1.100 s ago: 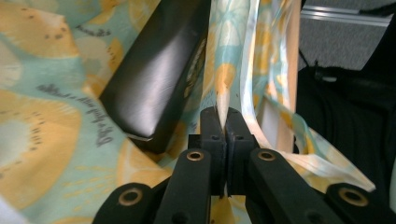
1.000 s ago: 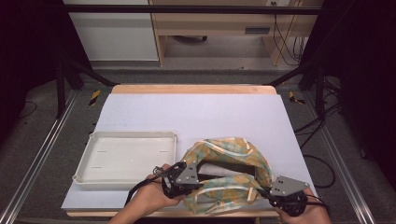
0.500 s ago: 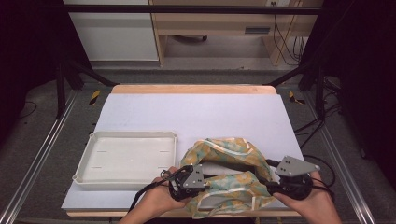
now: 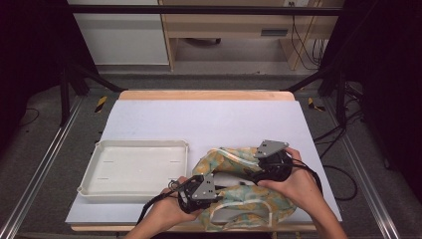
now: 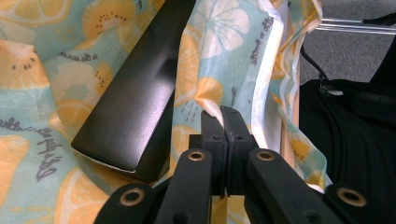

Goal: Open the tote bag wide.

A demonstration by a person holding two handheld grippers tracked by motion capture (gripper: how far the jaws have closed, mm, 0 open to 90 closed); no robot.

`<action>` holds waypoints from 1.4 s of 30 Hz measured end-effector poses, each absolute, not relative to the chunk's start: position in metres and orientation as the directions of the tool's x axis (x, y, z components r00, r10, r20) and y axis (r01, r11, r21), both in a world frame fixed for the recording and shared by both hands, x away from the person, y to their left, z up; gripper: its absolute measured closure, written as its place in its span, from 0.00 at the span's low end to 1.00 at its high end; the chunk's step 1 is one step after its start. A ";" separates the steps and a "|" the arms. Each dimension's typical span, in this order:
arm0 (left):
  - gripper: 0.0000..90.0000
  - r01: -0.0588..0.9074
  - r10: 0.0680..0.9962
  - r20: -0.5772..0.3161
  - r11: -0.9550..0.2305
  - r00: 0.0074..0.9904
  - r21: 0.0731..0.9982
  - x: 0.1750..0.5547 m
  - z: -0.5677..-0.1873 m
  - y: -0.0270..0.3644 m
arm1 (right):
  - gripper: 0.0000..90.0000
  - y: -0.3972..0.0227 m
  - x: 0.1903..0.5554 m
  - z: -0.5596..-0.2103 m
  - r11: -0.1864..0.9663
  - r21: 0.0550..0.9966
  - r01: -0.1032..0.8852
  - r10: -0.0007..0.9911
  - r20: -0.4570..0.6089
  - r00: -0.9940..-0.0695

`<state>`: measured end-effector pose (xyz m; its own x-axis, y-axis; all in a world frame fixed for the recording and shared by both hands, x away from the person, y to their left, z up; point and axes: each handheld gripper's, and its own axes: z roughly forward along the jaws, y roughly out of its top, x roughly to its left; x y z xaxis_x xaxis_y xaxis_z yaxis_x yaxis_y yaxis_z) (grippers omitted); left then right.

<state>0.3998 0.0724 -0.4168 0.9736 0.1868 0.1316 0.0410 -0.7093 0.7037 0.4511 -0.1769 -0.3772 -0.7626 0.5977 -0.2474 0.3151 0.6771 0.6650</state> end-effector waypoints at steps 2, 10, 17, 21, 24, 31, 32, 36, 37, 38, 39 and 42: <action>0.99 0.040 0.186 0.131 -0.708 0.974 0.705 0.400 -0.416 0.073 | 0.20 -0.175 0.453 -0.377 0.676 0.666 0.317 0.596 -0.241 -0.766; 0.99 0.053 0.204 0.128 -0.699 0.971 0.713 0.401 -0.414 0.075 | 0.15 -0.179 0.454 -0.378 0.692 0.629 0.354 0.596 -0.222 -0.772; 0.99 0.037 0.190 0.138 -0.702 0.972 0.711 0.400 -0.411 0.070 | 0.26 -0.192 0.458 -0.389 0.692 0.594 0.410 0.630 -0.220 -0.745; 0.99 0.038 0.187 0.133 -0.702 0.973 0.711 0.401 -0.413 0.068 | 0.31 -0.200 0.459 -0.391 0.673 0.607 0.422 0.648 -0.210 -0.732; 0.99 0.033 0.177 0.132 -0.709 0.975 0.704 0.400 -0.416 0.065 | 0.49 -0.204 0.461 -0.394 0.668 0.604 0.434 0.648 -0.186 -0.739; 1.00 0.025 0.147 0.122 -0.733 0.982 0.680 0.394 -0.420 0.059 | 0.94 -0.211 0.473 -0.396 0.630 0.620 0.468 0.673 -0.134 -0.728; 1.00 0.025 0.146 0.123 -0.737 0.982 0.675 0.393 -0.419 0.059 | 0.98 -0.213 0.476 -0.395 0.626 0.614 0.481 0.679 -0.126 -0.723; 1.00 0.019 0.138 0.128 -0.747 0.982 0.664 0.392 -0.418 0.059 | 0.98 -0.216 0.483 -0.396 0.620 0.616 0.486 0.690 -0.134 -0.711; 1.00 0.018 0.138 0.130 -0.752 0.982 0.659 0.391 -0.418 0.059 | 0.98 -0.216 0.485 -0.397 0.616 0.615 0.493 0.698 -0.133 -0.704; 1.00 0.020 0.137 0.130 -0.759 0.982 0.651 0.390 -0.422 0.059 | 0.98 -0.218 0.492 -0.401 0.611 0.608 0.507 0.709 -0.135 -0.692; 1.00 0.020 0.137 0.130 -0.759 0.982 0.651 0.390 -0.422 0.059 | 0.98 -0.218 0.492 -0.401 0.611 0.608 0.507 0.709 -0.135 -0.692; 1.00 0.027 0.140 0.127 -0.768 0.982 0.640 0.388 -0.428 0.060 | 0.99 -0.222 0.503 -0.409 0.602 0.603 0.524 0.722 -0.130 -0.680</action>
